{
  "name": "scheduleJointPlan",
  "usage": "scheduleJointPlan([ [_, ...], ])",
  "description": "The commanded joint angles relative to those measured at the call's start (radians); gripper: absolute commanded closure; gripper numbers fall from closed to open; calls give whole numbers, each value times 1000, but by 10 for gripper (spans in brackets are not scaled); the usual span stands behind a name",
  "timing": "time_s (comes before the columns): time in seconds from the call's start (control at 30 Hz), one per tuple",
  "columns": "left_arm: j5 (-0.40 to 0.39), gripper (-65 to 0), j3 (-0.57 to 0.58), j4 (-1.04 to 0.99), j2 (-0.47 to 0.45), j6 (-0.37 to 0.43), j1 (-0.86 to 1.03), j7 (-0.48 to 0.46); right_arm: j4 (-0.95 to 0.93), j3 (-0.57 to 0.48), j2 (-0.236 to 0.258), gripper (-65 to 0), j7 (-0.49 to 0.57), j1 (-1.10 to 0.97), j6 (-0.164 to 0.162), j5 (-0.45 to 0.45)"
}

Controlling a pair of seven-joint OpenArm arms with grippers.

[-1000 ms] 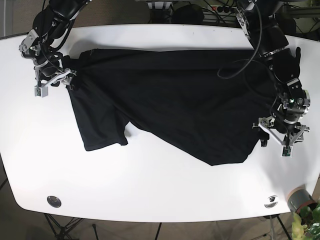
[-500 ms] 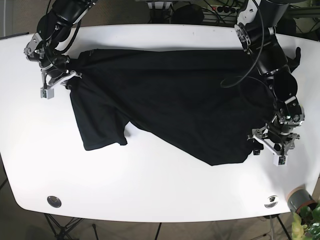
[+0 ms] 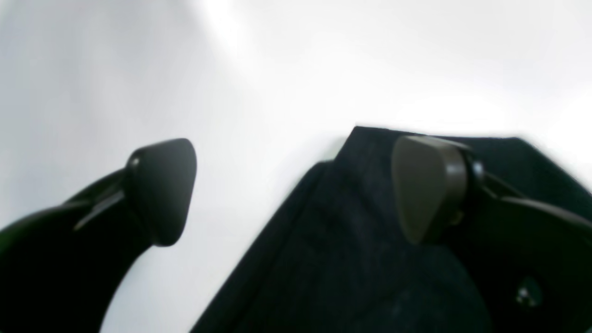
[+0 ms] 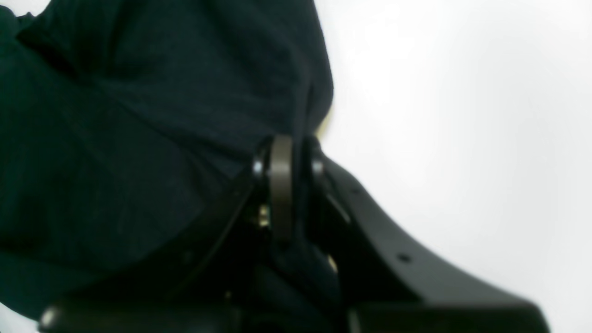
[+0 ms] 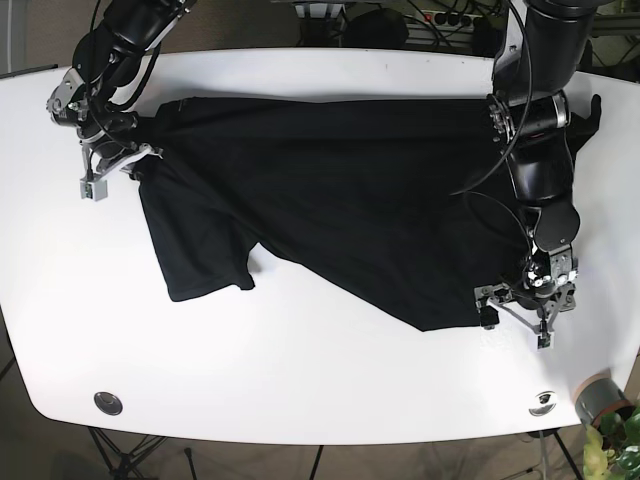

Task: Fold the T-shirt properly
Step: 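Move the left gripper along the shirt side and grasp its hem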

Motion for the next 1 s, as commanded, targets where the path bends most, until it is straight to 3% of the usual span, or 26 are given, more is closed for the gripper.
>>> scheduleJointPlan([
  [0.0,-12,-650,29,-46,-14,-2,-47,-51,18,2,11,-33,17,13,4,11],
  [0.13,-12,-650,49,-127,-14,-11,-73,-74,18,2,11,-33,17,25,4,15],
  [0.5,-12,-650,47,-187,-12,-212,-71,-79,18,5,10,-33,17,36,4,18],
  [0.7,-12,-646,47,-213,-8,-263,-68,-76,18,5,10,-33,17,46,4,18],
  [0.8,-12,-557,44,-250,-9,-281,-73,-76,18,9,11,-33,17,51,4,17],
  [0.9,-14,-399,44,-259,-9,-312,-71,-77,18,9,13,-33,17,53,4,18],
  [0.97,-14,-258,43,-259,-9,-323,-70,-77,18,9,14,-33,17,54,4,18],
])
